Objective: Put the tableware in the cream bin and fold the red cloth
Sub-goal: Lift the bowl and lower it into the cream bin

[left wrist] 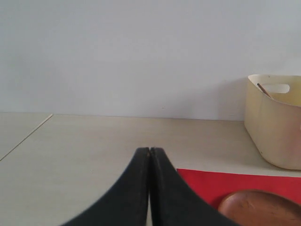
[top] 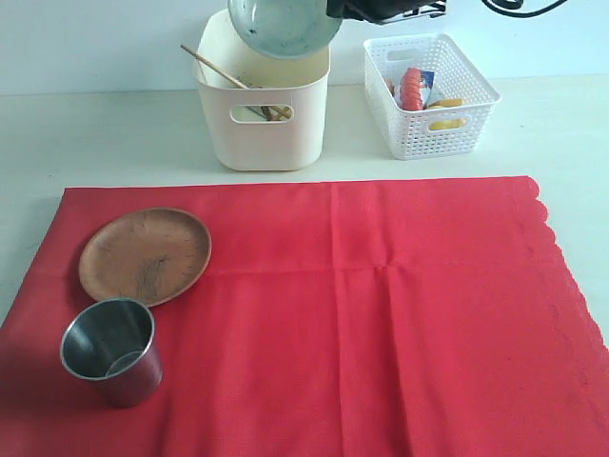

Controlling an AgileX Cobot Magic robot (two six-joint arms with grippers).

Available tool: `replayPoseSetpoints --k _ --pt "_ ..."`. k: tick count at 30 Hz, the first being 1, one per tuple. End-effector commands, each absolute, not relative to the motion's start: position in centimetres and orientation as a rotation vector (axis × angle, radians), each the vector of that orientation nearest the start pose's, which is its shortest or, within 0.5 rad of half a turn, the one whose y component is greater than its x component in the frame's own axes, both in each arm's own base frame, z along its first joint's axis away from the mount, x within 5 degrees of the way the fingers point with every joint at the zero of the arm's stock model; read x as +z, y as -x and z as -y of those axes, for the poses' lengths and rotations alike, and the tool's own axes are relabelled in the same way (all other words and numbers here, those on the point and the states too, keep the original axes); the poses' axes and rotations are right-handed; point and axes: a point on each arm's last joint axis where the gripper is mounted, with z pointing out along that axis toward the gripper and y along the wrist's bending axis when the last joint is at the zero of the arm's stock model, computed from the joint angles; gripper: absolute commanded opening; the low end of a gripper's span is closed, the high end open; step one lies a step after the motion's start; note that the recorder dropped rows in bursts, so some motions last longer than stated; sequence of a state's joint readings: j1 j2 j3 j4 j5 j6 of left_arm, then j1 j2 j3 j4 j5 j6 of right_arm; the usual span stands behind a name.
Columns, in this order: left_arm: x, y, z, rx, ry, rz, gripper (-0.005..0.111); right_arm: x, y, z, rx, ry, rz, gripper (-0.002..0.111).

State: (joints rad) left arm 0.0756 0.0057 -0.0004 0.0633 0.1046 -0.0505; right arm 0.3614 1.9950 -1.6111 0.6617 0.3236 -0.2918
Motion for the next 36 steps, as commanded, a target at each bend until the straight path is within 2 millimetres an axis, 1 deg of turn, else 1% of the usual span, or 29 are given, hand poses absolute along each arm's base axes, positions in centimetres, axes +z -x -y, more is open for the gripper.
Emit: replayPoseSetpoints --k 1,4,10,25,27,28,31,34,36 --pt "20.4 -5.6 -0.4 0.071 0.046 -1.586 0.003 26.5 -45.0 -18.8 0.635 0.12 -2.148 0.0" --pt "20.4 -5.6 -0.4 0.071 0.046 -1.586 0.003 25.9 -45.5 -19.1 0.646 0.12 -2.164 0.0" --pt "20.4 -5.6 -0.4 0.071 0.046 -1.586 0.003 24.6 -45.9 -19.4 0.667 0.107 -2.196 0.0" --pt "20.4 -5.6 -0.4 0.071 0.046 -1.586 0.003 24.5 -46.0 -19.5 0.669 0.104 -2.198 0.0" --pt "20.4 -5.6 -0.4 0.071 0.046 -1.586 0.003 24.5 -45.9 -19.7 0.662 0.118 -2.194 0.001" --pt "20.4 -5.6 -0.4 0.071 0.046 -1.586 0.003 24.6 -45.8 -20.0 0.663 0.122 -2.188 0.003" --pt "20.4 -5.6 -0.4 0.071 0.046 -1.586 0.003 24.8 -45.5 -21.0 0.646 0.165 -2.155 0.014" --pt "20.4 -5.6 -0.4 0.071 0.046 -1.586 0.003 24.9 -45.3 -21.8 0.602 0.248 -2.112 0.029" --pt "20.4 -5.6 -0.4 0.071 0.046 -1.586 0.003 25.0 -45.3 -21.8 0.596 0.256 -2.108 0.041"
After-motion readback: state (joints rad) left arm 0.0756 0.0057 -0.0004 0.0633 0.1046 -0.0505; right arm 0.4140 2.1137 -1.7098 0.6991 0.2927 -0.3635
